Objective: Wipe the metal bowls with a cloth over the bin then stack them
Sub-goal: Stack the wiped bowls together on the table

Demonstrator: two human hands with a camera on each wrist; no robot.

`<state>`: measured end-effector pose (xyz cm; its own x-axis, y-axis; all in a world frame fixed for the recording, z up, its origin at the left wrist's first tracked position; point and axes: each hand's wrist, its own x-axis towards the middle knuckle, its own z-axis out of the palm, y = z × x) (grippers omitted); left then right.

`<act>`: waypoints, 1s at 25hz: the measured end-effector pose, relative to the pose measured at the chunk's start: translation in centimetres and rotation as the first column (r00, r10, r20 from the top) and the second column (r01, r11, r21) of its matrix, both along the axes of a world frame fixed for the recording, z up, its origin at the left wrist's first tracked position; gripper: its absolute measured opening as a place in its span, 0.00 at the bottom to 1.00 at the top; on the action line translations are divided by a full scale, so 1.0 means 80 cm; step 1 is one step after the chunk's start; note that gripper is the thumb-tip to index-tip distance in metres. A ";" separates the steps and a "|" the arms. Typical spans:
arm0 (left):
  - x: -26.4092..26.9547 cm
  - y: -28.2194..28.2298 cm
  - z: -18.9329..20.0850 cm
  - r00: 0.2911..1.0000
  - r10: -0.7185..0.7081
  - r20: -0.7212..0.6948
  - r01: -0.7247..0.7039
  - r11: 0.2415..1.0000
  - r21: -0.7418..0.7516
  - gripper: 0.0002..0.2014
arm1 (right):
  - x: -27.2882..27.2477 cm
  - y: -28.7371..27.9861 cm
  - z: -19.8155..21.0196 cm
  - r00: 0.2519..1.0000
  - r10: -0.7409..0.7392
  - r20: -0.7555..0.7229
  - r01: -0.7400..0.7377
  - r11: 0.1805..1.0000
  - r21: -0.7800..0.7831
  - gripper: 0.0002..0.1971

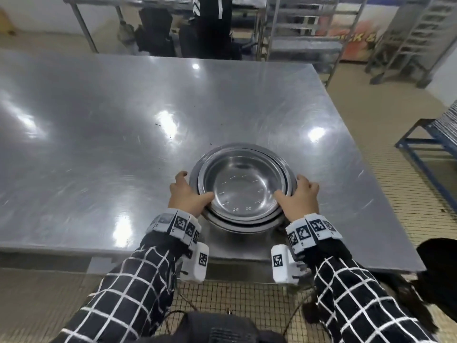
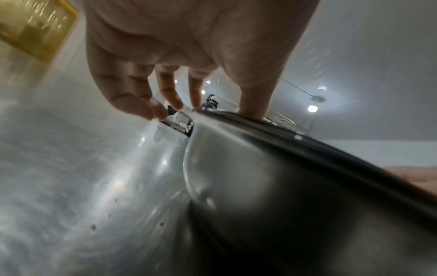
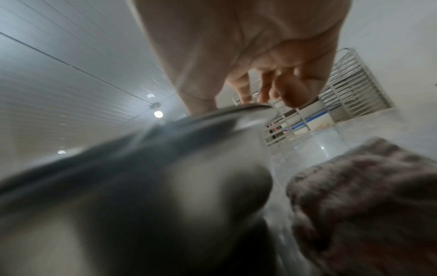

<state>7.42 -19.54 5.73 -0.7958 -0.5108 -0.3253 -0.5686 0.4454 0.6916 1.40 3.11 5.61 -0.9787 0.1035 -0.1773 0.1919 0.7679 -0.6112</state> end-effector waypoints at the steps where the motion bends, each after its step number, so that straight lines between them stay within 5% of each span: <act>1: -0.001 -0.001 -0.003 1.000 0.016 0.010 -0.017 0.997 0.072 0.39 | -0.003 -0.001 -0.001 0.999 -0.026 0.039 0.027 0.999 -0.028 0.38; 7: 0.002 -0.013 -0.042 0.996 0.089 -0.011 -0.081 0.944 0.319 0.34 | 0.004 0.005 -0.019 0.985 -0.130 0.111 0.153 0.961 -0.232 0.49; 14: 0.104 0.029 -0.019 0.996 0.064 0.056 -0.076 0.966 0.248 0.26 | 0.080 0.036 -0.017 0.985 -0.026 0.170 0.084 0.935 -0.344 0.27; 21: 0.224 0.069 -0.011 0.991 0.101 0.085 -0.114 0.980 0.161 0.25 | 0.165 0.076 -0.020 0.960 0.120 0.253 -0.014 0.923 -0.384 0.28; 25: 0.292 0.071 -0.022 0.986 0.155 0.064 -0.163 0.972 0.167 0.28 | 0.210 0.091 -0.040 0.905 0.231 0.359 -0.085 0.922 -0.378 0.42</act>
<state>30.81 -13.90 3.99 -0.6893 -0.5626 -0.4564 -0.6584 0.2236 0.7187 18.20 10.37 2.44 -0.8200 -0.1857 -0.5414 0.3634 0.5619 -0.7431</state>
